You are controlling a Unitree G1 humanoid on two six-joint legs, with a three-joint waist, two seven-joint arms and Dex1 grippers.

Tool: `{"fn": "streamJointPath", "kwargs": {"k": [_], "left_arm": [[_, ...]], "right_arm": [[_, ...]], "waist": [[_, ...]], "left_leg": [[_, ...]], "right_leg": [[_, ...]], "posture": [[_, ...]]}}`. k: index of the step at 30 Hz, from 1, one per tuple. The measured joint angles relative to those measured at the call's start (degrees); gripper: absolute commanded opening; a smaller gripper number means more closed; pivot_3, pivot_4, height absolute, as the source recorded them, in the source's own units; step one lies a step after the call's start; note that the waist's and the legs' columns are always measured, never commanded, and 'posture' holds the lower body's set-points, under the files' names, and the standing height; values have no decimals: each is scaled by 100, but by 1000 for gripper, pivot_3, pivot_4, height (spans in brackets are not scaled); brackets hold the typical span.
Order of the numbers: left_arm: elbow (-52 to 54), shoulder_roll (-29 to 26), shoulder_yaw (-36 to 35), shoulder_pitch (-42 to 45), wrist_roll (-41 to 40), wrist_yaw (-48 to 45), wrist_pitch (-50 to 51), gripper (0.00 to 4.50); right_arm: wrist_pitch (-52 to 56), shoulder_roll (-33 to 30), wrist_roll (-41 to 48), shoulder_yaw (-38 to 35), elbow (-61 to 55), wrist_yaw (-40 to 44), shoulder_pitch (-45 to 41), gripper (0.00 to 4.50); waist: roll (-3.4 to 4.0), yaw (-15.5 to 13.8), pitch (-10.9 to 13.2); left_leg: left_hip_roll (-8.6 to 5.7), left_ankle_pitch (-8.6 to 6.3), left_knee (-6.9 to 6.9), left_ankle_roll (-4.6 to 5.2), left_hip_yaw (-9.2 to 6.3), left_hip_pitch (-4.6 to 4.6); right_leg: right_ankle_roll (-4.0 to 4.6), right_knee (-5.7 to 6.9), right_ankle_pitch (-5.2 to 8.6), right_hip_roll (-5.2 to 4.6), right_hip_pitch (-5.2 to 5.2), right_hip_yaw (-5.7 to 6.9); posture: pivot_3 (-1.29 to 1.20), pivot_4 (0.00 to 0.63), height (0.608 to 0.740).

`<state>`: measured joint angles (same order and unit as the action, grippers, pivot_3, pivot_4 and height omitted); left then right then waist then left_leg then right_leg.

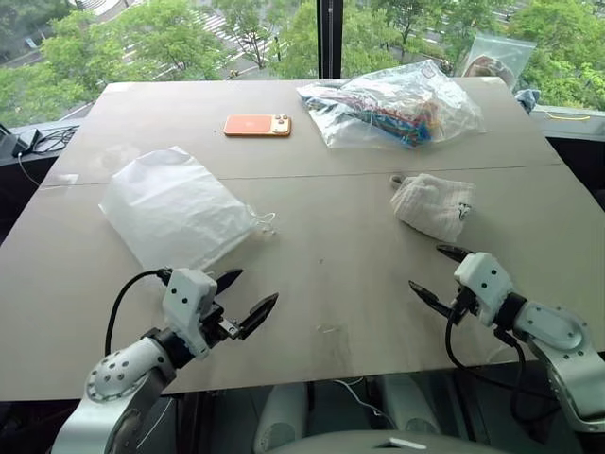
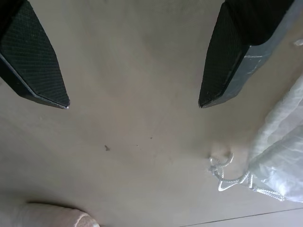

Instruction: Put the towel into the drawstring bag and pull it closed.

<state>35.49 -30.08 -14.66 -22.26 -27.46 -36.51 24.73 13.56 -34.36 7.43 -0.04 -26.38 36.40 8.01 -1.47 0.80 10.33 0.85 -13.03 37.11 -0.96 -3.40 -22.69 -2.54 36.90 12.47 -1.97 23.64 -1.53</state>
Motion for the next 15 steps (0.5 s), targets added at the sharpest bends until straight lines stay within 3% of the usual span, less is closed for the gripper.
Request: {"fn": "streamJointPath", "kwargs": {"k": [7,12,15], "left_arm": [[5,-116,-85,567,-38,260,110,4477],[-4,-158,-14,672,1053,890,-260,4477],[-21,-303,250,683,2143,1304,-750,4477]], "right_arm": [[37,337,233,58,-182,-39,-43,4500],[-177,360,381,300,-186,274,-81,4500],[-380,285,428,471,-186,577,-78,4500]], "waist": [[6,-12,-5],[6,-2,-5],[6,-18,-5]], "left_leg": [[-2,-1,-3,0,-4,-6],[-2,-2,-6,1,0,-5],[-3,-2,-5,1,0,-4]], "right_leg": [[0,0,-1,2,0,2],[0,0,-1,3,1,-2],[0,0,-1,2,0,-2]], "posture": [[0,150,740],[0,150,740],[0,150,740]]}}
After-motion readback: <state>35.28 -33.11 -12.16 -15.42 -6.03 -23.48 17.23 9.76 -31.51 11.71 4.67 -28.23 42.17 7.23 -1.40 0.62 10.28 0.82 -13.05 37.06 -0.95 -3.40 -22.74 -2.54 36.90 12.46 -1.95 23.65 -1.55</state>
